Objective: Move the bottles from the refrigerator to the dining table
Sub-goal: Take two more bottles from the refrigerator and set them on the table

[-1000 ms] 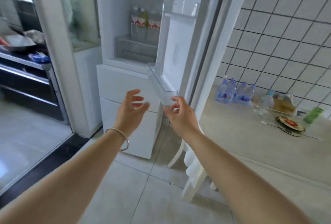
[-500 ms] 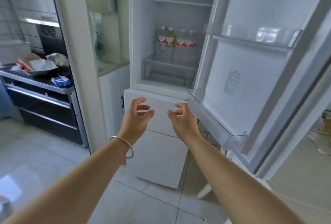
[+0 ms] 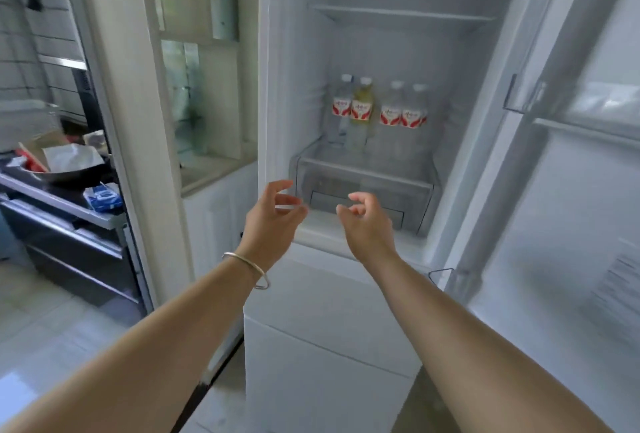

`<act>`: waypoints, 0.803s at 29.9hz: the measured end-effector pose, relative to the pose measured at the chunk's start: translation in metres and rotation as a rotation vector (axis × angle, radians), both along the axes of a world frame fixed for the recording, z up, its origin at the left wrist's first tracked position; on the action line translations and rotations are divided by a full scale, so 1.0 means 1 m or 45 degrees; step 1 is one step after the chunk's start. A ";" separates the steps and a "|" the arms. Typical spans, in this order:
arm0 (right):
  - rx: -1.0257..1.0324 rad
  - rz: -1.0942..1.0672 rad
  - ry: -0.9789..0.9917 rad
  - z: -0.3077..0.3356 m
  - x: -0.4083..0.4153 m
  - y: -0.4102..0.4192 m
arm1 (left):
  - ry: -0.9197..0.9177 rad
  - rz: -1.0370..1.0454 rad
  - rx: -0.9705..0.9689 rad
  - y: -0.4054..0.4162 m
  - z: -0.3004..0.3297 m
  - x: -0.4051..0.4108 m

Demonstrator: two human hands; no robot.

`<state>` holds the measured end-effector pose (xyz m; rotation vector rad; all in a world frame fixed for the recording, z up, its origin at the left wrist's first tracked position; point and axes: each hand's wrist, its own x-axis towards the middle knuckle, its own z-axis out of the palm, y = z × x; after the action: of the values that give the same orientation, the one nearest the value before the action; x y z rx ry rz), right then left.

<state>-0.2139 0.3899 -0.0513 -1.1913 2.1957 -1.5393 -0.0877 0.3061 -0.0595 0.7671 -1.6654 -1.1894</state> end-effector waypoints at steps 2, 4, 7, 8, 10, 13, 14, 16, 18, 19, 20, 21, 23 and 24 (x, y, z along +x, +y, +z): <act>0.013 -0.029 0.002 -0.003 -0.021 -0.026 | -0.019 -0.020 0.001 -0.026 0.001 -0.022; 0.017 -0.057 0.000 -0.004 -0.044 -0.053 | -0.019 -0.045 0.015 -0.054 0.001 -0.044; 0.008 -0.115 -0.014 -0.003 -0.078 -0.094 | -0.020 -0.077 0.021 -0.098 0.000 -0.078; 0.004 -0.134 -0.015 -0.003 -0.089 -0.107 | -0.017 -0.093 0.014 -0.114 0.000 -0.091; 0.015 -0.166 -0.003 -0.001 -0.110 -0.134 | -0.010 -0.112 0.013 -0.147 0.000 -0.116; 0.020 -0.234 0.021 0.003 -0.141 -0.175 | 0.015 -0.168 0.009 -0.194 0.002 -0.155; 0.027 -0.268 0.017 0.006 -0.151 -0.188 | 0.000 -0.180 -0.002 -0.208 0.003 -0.170; 0.029 -0.301 -0.008 0.010 -0.172 -0.214 | -0.015 -0.212 -0.010 -0.231 0.007 -0.201; -0.009 -0.325 -0.062 0.011 -0.191 -0.239 | 0.015 -0.214 0.034 -0.251 0.011 -0.231; -0.030 -0.336 -0.084 0.010 -0.200 -0.250 | 0.028 -0.207 0.039 -0.260 0.013 -0.246; -0.044 -0.343 -0.096 0.008 -0.207 -0.260 | 0.020 -0.204 0.022 -0.269 0.014 -0.258; -0.049 -0.344 -0.103 0.006 -0.214 -0.270 | -0.005 -0.203 -0.001 -0.278 0.015 -0.270; -0.082 -0.344 -0.111 0.002 -0.227 -0.289 | -0.043 -0.202 -0.046 -0.293 0.014 -0.290; -0.116 -0.344 -0.116 0.003 -0.234 -0.298 | -0.036 -0.196 -0.065 -0.299 0.013 -0.300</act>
<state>-0.4477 0.0921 -0.0488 -0.8548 2.3242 -1.7747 -0.3873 0.0073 -0.0463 0.6356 -1.7979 -1.2416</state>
